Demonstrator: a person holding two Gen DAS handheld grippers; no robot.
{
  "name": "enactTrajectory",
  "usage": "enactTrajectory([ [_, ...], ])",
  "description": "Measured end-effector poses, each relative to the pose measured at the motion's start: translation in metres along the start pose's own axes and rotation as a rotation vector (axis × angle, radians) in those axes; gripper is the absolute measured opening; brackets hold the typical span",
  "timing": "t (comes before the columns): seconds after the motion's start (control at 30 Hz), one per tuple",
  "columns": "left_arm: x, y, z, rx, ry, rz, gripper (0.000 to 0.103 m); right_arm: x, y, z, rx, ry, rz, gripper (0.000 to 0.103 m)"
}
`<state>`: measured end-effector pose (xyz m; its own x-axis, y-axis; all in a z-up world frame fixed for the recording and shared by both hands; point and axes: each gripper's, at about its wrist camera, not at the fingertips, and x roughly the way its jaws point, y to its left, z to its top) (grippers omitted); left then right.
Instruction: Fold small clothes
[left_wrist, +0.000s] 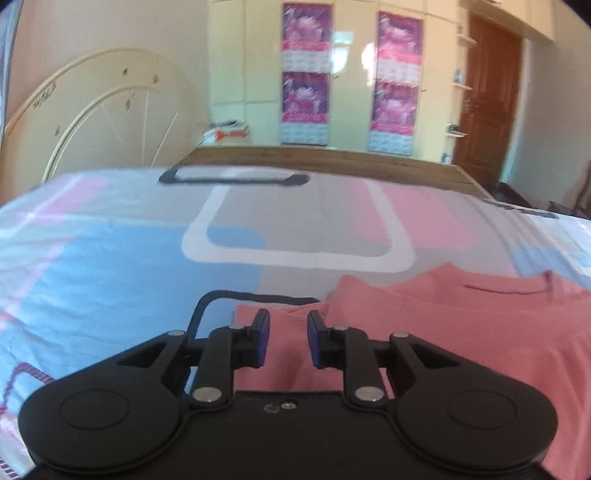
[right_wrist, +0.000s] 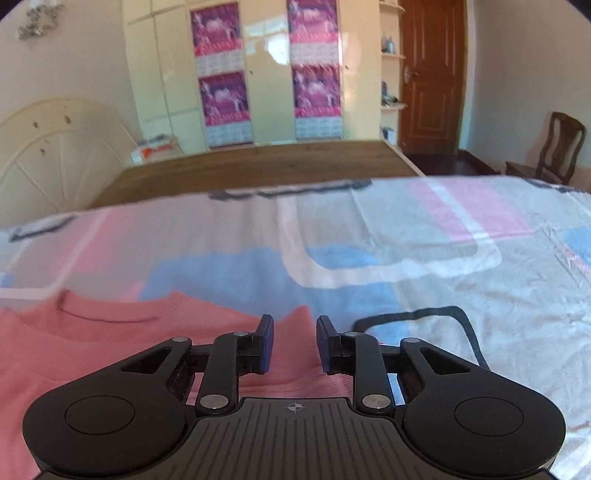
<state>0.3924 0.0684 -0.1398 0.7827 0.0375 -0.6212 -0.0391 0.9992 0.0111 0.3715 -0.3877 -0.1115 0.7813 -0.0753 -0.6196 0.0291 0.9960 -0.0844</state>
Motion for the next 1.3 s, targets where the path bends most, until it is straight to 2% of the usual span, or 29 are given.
enactTrajectory([
  [0.1, -0.015, -0.018, -0.001, 0.049, 0.002, -0.071, 0.024, -0.016, 0.025, -0.004, -0.043, 0.005, 0.080, 0.025],
  [0.23, -0.014, -0.050, -0.014, 0.089, 0.040, -0.153, 0.025, -0.018, 0.066, -0.021, -0.077, 0.045, 0.193, 0.025],
  [0.33, -0.006, -0.058, -0.030, 0.088, 0.070, -0.130, 0.027, -0.015, 0.094, -0.039, -0.147, 0.069, 0.221, 0.025],
  [0.4, 0.003, -0.050, -0.041, 0.077, 0.109, -0.076, 0.027, -0.010, 0.100, -0.051, -0.192, 0.083, 0.207, 0.025],
  [0.5, 0.000, -0.034, -0.049, 0.057, 0.075, -0.067, 0.027, -0.003, 0.083, -0.063, -0.203, 0.089, 0.167, 0.029],
  [0.57, -0.004, -0.031, -0.050, 0.057, 0.081, -0.058, 0.027, -0.005, 0.067, -0.065, -0.165, 0.081, 0.150, 0.054],
  [0.6, -0.006, -0.029, -0.050, 0.056, 0.082, -0.054, 0.027, -0.006, 0.060, -0.066, -0.153, 0.077, 0.112, 0.055],
  [0.63, -0.007, -0.029, -0.049, 0.055, 0.083, -0.050, 0.027, -0.005, 0.052, -0.068, -0.144, 0.084, 0.073, 0.055],
  [0.7, -0.010, -0.032, -0.046, 0.053, 0.090, -0.027, 0.026, -0.008, 0.036, -0.069, -0.090, 0.099, 0.073, 0.054],
  [0.77, -0.022, -0.038, -0.044, 0.067, 0.071, -0.011, 0.025, -0.019, 0.035, -0.068, -0.087, 0.092, 0.037, 0.053],
  [0.9, -0.047, -0.057, -0.047, 0.106, 0.027, -0.087, 0.029, -0.050, 0.046, -0.074, -0.079, 0.058, 0.114, 0.053],
  [0.97, -0.049, -0.068, -0.053, 0.117, 0.048, -0.115, 0.033, -0.057, 0.058, -0.082, -0.115, 0.071, 0.131, 0.050],
  [1.03, -0.044, -0.071, -0.063, 0.113, 0.077, -0.101, 0.033, -0.055, 0.063, -0.093, -0.158, 0.103, 0.107, 0.048],
  [1.1, -0.039, -0.063, -0.071, 0.076, 0.096, -0.078, 0.034, -0.051, 0.056, -0.106, -0.184, 0.124, 0.060, 0.048],
  [1.17, -0.039, -0.051, -0.074, 0.027, 0.093, -0.081, 0.034, -0.053, 0.048, -0.112, -0.187, 0.104, 0.051, 0.048],
  [1.3, -0.043, -0.049, -0.071, 0.036, 0.108, -0.067, 0.034, -0.058, 0.043, -0.115, -0.199, 0.116, 0.032, 0.048],
])
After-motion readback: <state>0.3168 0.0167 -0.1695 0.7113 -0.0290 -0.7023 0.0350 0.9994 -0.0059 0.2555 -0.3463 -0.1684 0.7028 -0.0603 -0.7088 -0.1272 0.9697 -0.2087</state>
